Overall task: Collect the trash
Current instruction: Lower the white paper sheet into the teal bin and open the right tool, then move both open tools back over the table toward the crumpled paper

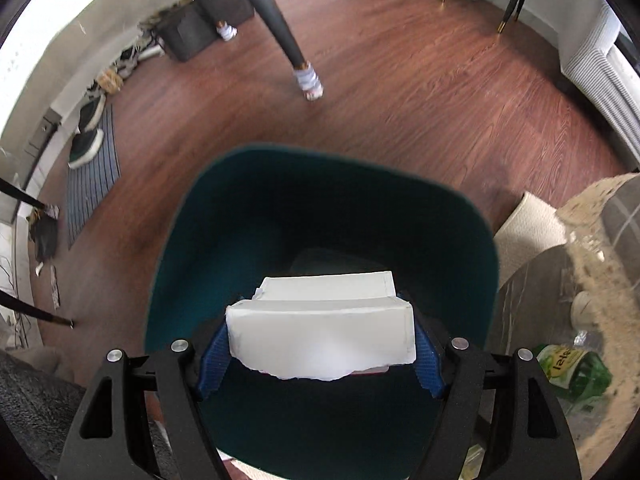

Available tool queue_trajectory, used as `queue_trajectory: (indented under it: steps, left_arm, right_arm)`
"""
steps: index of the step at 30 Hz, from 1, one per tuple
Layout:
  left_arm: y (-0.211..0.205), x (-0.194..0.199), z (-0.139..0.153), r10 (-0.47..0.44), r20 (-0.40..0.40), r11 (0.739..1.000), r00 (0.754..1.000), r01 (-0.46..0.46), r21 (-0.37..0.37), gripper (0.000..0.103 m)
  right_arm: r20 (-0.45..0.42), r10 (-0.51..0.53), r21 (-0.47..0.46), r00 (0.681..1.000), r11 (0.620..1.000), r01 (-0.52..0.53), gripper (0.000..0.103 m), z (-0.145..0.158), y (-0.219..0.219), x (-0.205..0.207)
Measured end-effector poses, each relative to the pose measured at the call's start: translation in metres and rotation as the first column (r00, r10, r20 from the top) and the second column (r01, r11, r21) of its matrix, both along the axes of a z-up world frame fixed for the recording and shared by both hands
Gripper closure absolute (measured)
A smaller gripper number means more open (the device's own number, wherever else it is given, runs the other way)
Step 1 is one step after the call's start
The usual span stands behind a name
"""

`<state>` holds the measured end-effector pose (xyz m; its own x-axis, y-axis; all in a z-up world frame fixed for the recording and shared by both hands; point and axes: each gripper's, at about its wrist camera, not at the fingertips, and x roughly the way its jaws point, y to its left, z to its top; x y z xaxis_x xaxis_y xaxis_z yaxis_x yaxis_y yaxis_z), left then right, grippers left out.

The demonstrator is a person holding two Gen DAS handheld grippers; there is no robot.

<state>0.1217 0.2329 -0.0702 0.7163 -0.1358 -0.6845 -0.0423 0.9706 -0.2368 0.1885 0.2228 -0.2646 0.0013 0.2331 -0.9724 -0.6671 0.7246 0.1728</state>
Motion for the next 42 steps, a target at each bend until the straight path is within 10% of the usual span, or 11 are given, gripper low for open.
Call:
queue_trajectory:
  steps: [3, 16, 24, 42]
  left_arm:
    - [0.003, 0.001, 0.007, 0.014, 0.019, 1.0, 1.0, -0.014, -0.006, 0.061]
    - [-0.004, -0.001, 0.042, 0.061, 0.096, 0.998, 0.993, -0.06, -0.02, 0.056]
    - [-0.023, -0.003, 0.073, 0.066, 0.191, 0.988, 0.979, -0.09, 0.122, 0.05]
    - [-0.085, 0.0, 0.106, 0.02, 0.253, 0.999, 0.967, -0.029, 0.031, 0.026]
  right_arm:
    - [0.032, 0.008, -0.04, 0.999, 0.999, -0.007, 0.011, -0.005, -0.002, -0.007]
    - [0.034, -0.031, 0.04, 0.999, 0.999, 0.03, 0.011, 0.027, -0.039, -0.013]
    - [0.146, -0.017, 0.181, 0.989, 0.983, -0.01, 0.013, 0.093, -0.053, -0.021]
    - [0.407, -0.248, 0.388, 0.879, 0.918, 0.079, 0.03, 0.232, -0.164, -0.017]
